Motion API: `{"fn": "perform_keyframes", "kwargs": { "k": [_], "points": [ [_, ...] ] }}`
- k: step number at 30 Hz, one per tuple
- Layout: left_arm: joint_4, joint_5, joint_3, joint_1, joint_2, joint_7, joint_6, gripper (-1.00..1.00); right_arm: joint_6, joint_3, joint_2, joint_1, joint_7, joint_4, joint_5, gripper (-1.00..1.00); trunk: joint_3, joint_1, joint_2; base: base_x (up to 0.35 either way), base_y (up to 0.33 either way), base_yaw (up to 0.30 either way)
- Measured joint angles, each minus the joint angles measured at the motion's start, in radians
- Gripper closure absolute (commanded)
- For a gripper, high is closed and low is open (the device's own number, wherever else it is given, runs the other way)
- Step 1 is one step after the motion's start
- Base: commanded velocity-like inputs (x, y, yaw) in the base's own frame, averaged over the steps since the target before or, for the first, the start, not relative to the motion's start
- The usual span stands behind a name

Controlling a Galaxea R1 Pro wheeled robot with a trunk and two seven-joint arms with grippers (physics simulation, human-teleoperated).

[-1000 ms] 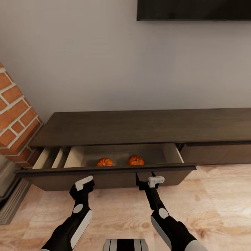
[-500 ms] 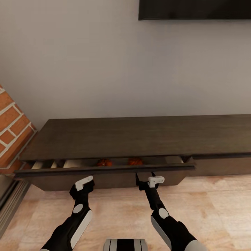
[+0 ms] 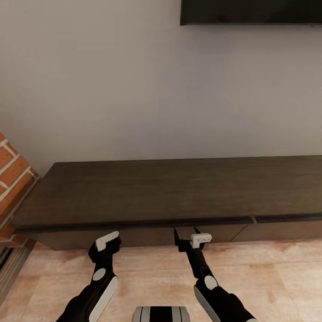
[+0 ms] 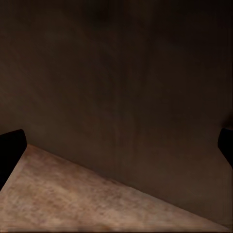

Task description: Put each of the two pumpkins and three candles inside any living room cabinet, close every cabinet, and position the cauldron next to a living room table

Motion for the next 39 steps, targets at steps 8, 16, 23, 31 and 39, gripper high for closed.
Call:
{"fn": "perform_keyframes", "kwargs": {
  "k": [8,16,23,31,39],
  "points": [
    [0.000,-0.003,-0.002,-0.037,-0.001,-0.006,0.000,-1.00,0.001,0.001,0.000,-0.049,-0.001,0.002,0.000,-1.00,0.000,0.001,0.000,-0.267,0.000,0.000],
    [0.001,-0.002,-0.001,-0.037,-0.003,-0.006,0.000,-1.00,0.001,0.001,0.000,-0.049,-0.001,0.002,-0.001,-1.00,0.000,0.001,0.000,-0.333,0.000,0.000],
    [-0.027,-0.003,-0.001,-0.037,0.000,-0.013,0.043,-1.00,0.034,-0.002,0.000,-0.049,0.023,-0.011,-0.006,-1.00,0.000,0.001,0.000,-0.261,0.000,0.000],
    [-0.208,0.021,0.015,-0.037,0.005,-0.017,0.463,-1.00,0.427,-0.006,-0.024,-0.049,0.025,-0.221,-0.009,-1.00,0.000,0.000,0.000,-0.026,0.000,0.000],
    [-0.373,0.188,0.153,-0.038,-0.001,-0.018,0.941,-1.00,0.954,-0.133,-0.039,-0.049,0.026,-0.461,-0.024,-1.00,0.000,0.000,0.000,-0.001,0.000,0.000]
  ]
}}
